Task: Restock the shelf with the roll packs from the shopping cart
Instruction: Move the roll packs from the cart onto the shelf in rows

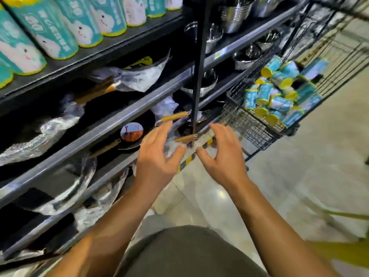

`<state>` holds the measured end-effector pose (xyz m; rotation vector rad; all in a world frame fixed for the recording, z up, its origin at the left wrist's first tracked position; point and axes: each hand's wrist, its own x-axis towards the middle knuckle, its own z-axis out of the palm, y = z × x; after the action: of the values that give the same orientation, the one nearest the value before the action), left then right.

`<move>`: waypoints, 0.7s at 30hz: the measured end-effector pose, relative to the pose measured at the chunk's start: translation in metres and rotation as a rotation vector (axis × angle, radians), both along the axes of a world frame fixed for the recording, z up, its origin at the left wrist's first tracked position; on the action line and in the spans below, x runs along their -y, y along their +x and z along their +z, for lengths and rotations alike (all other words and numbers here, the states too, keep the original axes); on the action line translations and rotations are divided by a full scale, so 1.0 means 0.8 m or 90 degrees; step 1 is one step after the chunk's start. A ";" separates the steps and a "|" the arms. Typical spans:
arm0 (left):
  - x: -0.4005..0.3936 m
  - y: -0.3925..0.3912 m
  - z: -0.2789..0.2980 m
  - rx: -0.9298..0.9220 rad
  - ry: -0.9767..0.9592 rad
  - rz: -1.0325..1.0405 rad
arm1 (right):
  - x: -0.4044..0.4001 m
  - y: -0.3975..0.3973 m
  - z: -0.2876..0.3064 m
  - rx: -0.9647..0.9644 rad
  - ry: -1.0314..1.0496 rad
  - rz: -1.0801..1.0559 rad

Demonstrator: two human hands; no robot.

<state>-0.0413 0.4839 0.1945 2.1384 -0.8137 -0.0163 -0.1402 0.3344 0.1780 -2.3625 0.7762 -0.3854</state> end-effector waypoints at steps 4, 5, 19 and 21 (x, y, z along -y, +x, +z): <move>0.056 -0.022 -0.007 -0.015 0.041 -0.043 | 0.044 -0.039 -0.004 0.009 0.019 -0.070; 0.070 -0.025 -0.009 -0.034 0.068 -0.060 | 0.054 -0.046 -0.007 0.012 0.007 -0.084; 0.316 0.001 -0.048 -0.054 0.132 -0.321 | 0.229 -0.087 -0.036 -0.104 0.005 -0.294; 0.350 0.009 -0.053 -0.063 0.139 -0.360 | 0.249 -0.083 -0.039 -0.117 0.013 -0.324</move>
<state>-0.0340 0.2040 0.1524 2.0139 -1.3818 -0.5203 -0.2066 0.1352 0.1471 -2.1788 1.4672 -0.3658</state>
